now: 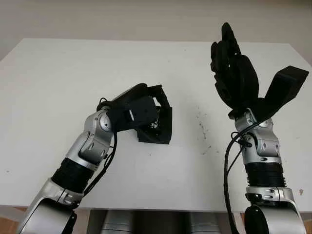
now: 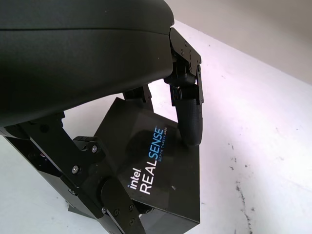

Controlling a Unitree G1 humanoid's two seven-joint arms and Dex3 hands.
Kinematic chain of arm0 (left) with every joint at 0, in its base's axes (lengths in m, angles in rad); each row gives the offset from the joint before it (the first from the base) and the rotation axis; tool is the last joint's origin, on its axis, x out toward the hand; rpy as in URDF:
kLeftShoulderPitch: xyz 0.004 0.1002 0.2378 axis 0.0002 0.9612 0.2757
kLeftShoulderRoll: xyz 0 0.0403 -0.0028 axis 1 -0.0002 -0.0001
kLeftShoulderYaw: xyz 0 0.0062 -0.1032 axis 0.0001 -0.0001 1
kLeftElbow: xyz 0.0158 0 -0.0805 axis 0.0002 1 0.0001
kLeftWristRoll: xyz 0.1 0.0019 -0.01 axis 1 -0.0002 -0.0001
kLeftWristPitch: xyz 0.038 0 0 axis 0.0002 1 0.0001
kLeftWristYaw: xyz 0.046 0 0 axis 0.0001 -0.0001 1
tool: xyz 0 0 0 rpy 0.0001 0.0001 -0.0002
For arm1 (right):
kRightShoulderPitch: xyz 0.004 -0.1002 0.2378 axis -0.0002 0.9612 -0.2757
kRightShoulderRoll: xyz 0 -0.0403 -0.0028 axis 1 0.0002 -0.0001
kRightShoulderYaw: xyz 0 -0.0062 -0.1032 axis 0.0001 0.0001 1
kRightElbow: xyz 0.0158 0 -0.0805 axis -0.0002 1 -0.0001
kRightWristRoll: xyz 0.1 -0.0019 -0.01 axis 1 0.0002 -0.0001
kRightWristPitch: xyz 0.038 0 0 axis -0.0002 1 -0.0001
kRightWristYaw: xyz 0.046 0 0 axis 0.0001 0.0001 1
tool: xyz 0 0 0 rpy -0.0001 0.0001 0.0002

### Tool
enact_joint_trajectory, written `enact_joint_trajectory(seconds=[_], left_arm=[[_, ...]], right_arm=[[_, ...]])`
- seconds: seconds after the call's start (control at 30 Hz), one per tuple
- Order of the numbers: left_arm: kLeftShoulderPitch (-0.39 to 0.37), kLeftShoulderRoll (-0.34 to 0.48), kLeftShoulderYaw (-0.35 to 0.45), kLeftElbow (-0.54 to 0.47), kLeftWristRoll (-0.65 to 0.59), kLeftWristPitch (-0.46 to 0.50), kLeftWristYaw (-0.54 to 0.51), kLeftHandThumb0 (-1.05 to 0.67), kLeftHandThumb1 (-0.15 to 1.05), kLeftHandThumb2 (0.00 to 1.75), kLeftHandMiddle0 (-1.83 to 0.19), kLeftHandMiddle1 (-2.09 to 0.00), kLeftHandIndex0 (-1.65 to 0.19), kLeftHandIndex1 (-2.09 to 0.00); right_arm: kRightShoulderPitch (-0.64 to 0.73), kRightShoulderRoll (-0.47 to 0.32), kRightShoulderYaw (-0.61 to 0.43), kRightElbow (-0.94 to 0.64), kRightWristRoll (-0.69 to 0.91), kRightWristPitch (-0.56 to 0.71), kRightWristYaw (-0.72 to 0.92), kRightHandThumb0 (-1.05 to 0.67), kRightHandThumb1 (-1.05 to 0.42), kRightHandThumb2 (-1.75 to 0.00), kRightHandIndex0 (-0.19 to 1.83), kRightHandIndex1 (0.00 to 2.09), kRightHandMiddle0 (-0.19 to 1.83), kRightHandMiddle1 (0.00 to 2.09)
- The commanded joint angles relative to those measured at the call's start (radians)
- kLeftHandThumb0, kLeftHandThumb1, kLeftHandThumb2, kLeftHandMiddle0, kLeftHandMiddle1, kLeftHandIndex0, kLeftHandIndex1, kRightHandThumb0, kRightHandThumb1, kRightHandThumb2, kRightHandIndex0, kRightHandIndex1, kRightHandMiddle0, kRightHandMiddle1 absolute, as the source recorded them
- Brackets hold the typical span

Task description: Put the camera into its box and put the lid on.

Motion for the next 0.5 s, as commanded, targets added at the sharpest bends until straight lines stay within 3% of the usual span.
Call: enact_joint_trajectory(seconds=[0.0,0.47], left_arm=[[0.008,0.003,-0.009,-0.016,0.015,0.014,0.000,-0.07,0.95,0.06,-0.38,-1.43,-0.30,-1.38],[0.048,0.001,-0.011,-0.017,0.033,0.010,0.028,-0.11,0.93,0.05,-0.33,-1.42,-0.33,-1.34]], right_arm=[[0.000,0.007,-0.007,-0.012,0.009,-0.001,-0.003,-0.75,-1.05,-0.50,-0.19,0.00,-0.19,0.00],[-0.001,0.010,-0.004,-0.010,0.011,-0.001,0.001,-0.76,-1.05,-0.51,-0.19,0.00,-0.19,0.00]])
